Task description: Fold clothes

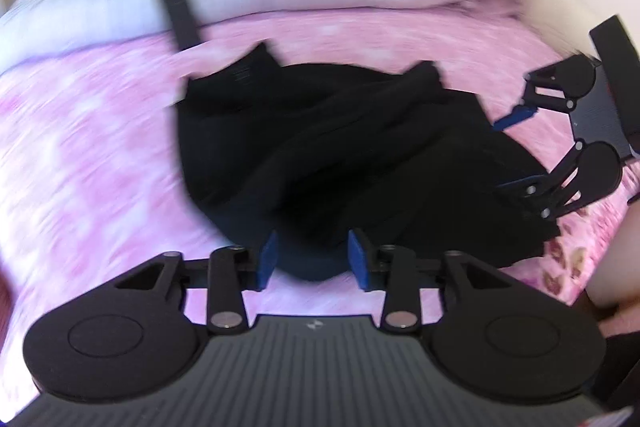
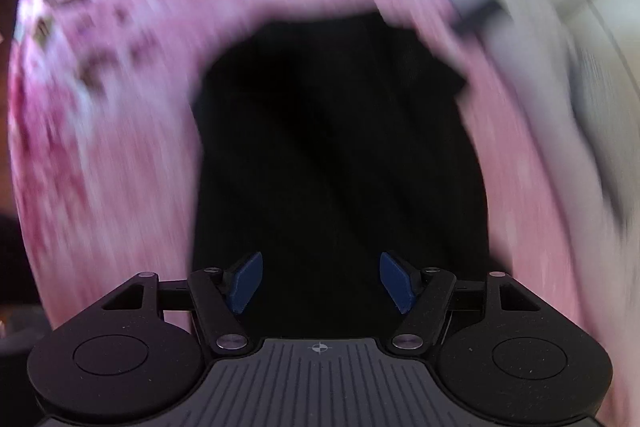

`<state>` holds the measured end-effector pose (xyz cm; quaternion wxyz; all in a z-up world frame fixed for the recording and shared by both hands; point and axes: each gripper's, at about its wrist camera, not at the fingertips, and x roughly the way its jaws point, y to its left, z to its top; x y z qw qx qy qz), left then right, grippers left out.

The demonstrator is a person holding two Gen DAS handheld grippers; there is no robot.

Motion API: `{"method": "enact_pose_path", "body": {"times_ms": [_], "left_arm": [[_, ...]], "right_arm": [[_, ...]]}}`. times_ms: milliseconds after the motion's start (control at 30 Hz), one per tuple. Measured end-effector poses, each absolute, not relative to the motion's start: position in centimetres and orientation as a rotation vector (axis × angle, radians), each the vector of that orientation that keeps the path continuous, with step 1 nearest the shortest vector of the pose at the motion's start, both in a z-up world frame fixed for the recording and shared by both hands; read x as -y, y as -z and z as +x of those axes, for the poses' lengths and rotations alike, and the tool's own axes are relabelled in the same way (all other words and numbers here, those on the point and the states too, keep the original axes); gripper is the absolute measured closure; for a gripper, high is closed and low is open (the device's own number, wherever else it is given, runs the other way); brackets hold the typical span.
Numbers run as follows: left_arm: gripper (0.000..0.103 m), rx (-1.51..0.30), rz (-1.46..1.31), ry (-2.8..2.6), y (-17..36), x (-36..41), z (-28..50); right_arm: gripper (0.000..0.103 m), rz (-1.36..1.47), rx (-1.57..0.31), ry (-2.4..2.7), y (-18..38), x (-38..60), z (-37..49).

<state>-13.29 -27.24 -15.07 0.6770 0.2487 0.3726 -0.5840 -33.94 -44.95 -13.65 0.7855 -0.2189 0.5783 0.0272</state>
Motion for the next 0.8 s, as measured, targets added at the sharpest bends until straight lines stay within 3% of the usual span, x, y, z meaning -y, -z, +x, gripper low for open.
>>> {"method": "enact_pose_path", "body": {"times_ms": [100,300,567,600,633,700,800], "left_arm": [[0.054,-0.77,0.663,1.404,16.9,31.5,-15.1],[0.053,-0.62,0.913,1.399,21.2,39.8,-17.4],[0.054,-0.535,1.164,1.328,26.3,48.8,-17.6],[0.064,-0.543,1.203,1.32,26.9,49.5,-17.5],[0.082,-0.55,1.24,1.312,27.4,50.1,-17.4],[0.098,-0.559,1.22,1.295,27.0,50.6,-16.8],[0.099,-0.571,1.033,1.147,22.8,48.6,-14.3]], "right_arm": [[0.035,-0.356,-1.256,0.002,14.4,49.3,-35.6],[0.035,-0.123,-1.262,0.123,16.0,58.0,-39.0],[0.035,-0.171,-1.17,0.007,18.0,62.8,-35.9],[0.035,-0.176,-1.158,-0.006,18.1,63.4,-35.4],[0.035,-0.18,-1.152,-0.014,18.2,64.0,-35.1],[0.035,-0.187,-1.15,-0.017,18.0,64.9,-34.9],[0.035,-0.181,-1.148,-0.016,17.3,66.0,-35.2]]}}
